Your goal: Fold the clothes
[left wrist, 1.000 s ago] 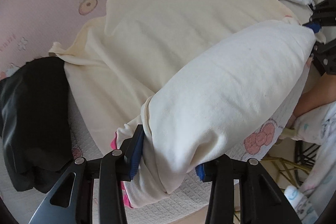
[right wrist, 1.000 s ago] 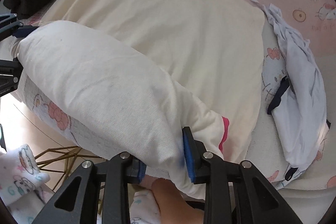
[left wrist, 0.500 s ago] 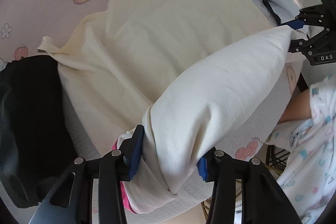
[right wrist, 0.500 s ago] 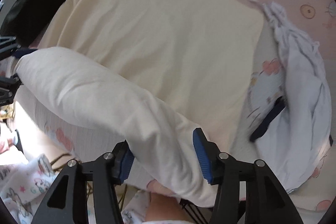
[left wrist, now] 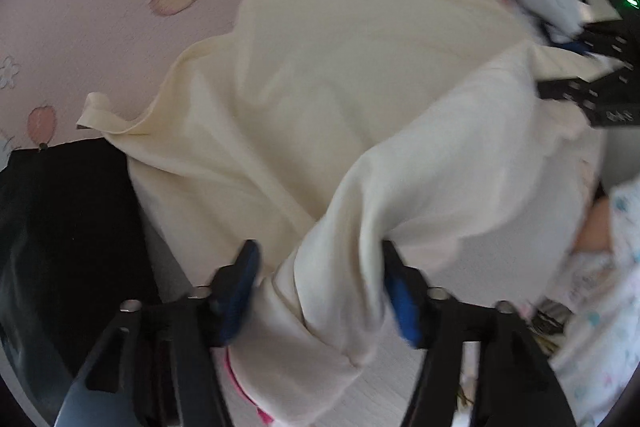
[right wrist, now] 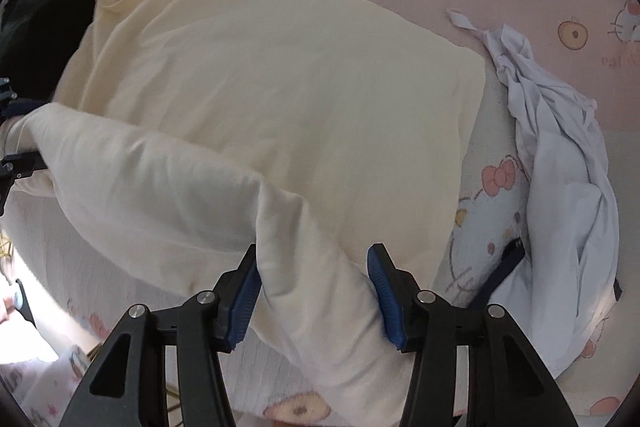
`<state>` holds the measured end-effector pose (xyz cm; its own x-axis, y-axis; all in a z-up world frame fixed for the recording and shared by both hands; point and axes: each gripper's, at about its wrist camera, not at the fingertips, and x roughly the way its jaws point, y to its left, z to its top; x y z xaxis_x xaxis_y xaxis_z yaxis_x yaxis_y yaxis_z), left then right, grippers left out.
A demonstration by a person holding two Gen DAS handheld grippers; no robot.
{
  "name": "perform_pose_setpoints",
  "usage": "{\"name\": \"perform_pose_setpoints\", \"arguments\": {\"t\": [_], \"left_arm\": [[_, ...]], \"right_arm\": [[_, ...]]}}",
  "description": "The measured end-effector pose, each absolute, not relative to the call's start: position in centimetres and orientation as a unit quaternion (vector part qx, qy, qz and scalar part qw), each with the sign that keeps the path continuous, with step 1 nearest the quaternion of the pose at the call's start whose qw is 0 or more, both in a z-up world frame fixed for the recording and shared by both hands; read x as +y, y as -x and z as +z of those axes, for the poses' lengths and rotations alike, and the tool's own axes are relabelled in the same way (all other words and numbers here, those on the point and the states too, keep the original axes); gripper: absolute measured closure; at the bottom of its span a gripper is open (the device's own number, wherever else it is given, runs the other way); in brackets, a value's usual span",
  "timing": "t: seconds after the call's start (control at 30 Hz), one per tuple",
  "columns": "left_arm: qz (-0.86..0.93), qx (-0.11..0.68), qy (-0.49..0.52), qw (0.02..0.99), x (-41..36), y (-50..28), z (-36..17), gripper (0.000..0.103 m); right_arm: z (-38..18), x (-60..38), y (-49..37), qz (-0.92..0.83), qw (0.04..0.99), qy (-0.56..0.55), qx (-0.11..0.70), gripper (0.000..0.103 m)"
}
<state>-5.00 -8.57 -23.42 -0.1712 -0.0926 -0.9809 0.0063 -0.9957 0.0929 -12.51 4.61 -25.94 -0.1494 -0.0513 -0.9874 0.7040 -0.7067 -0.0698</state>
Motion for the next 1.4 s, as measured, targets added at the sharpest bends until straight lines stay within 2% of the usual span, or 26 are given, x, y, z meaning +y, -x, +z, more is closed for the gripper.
{"name": "perform_pose_setpoints", "arguments": {"t": [0.03, 0.13, 0.23, 0.37, 0.47, 0.53, 0.63, 0.7, 0.77, 0.87, 1.03, 1.13, 1.23, 1.3, 1.33, 1.37, 1.4], "left_arm": [[-0.764, -0.04, -0.642, 0.043, -8.7, 5.3, -23.9, 0.02], [-0.764, -0.037, -0.64, 0.071, -8.8, 6.0, -25.4, 0.014], [-0.772, -0.026, -0.628, 0.092, -9.2, 5.9, -25.9, 0.0], [-0.778, 0.016, -0.619, 0.104, -10.2, 5.2, -25.5, 0.0], [-0.801, 0.032, -0.588, 0.106, -10.5, 4.1, -23.3, 0.0], [-0.818, 0.031, -0.564, 0.106, -10.7, 3.1, -21.2, 0.0], [-0.833, 0.047, -0.54, 0.11, -11.8, 1.4, -19.1, 0.0], [-0.839, 0.068, -0.529, 0.111, -13.1, 0.1, -18.3, 0.0], [-0.841, 0.091, -0.52, 0.114, -13.0, -1.5, -17.7, 0.0], [-0.841, 0.135, -0.511, 0.118, -13.5, -2.9, -19.1, 0.0], [-0.832, 0.216, -0.496, 0.12, -13.5, -4.4, -21.5, 0.0], [-0.838, 0.209, -0.488, 0.127, -12.8, -4.2, -22.1, 0.0], [-0.841, 0.209, -0.482, 0.13, -12.6, -3.9, -22.6, 0.0], [-0.84, 0.208, -0.482, 0.137, -12.5, -3.6, -23.1, 0.004], [-0.84, 0.204, -0.483, 0.142, -12.4, -3.4, -23.3, 0.011], [-0.841, 0.199, -0.482, 0.147, -12.3, -3.4, -23.3, 0.03], [-0.841, 0.195, -0.48, 0.153, -12.3, -3.3, -23.3, 0.042]], "right_arm": [[-26.5, 4.5, 12.8, -0.71, 0.262, -0.595, 0.27, 0.052], [-28.1, 4.2, 13.6, -0.721, 0.246, -0.595, 0.256, 0.048], [-28.4, 4.4, 13.9, -0.727, 0.237, -0.597, 0.242, 0.046], [-28.2, 4.8, 14.3, -0.725, 0.237, -0.601, 0.239, 0.04], [-27.4, 5.6, 14.0, -0.729, 0.239, -0.594, 0.241, 0.037], [-26.3, 6.5, 13.7, -0.743, 0.232, -0.583, 0.235, 0.031], [-23.8, 8.7, 12.4, -0.768, 0.222, -0.565, 0.205, 0.027], [-22.3, 11.3, 8.0, -0.782, 0.219, -0.559, 0.169, 0.025], [-21.5, 11.4, 9.7, -0.791, 0.215, -0.555, 0.141, 0.024], [-20.7, 12.2, 10.7, -0.802, 0.204, -0.554, 0.098, 0.024], [-22.9, 15.6, 10.6, -0.793, 0.196, -0.576, 0.019, 0.024], [-24.3, 16.5, 10.5, -0.79, 0.208, -0.577, 0.0, 0.024], [-25.1, 16.0, 9.6, -0.794, 0.232, -0.562, 0.018, 0.024], [-25.4, 15.2, 9.3, -0.798, 0.239, -0.551, 0.044, 0.024], [-25.5, 14.8, 9.3, -0.801, 0.24, -0.545, 0.061, 0.024], [-25.6, 14.4, 9.3, -0.804, 0.24, -0.538, 0.073, 0.024], [-25.5, 14.1, 9.4, -0.808, 0.242, -0.532, 0.077, 0.041]]}}
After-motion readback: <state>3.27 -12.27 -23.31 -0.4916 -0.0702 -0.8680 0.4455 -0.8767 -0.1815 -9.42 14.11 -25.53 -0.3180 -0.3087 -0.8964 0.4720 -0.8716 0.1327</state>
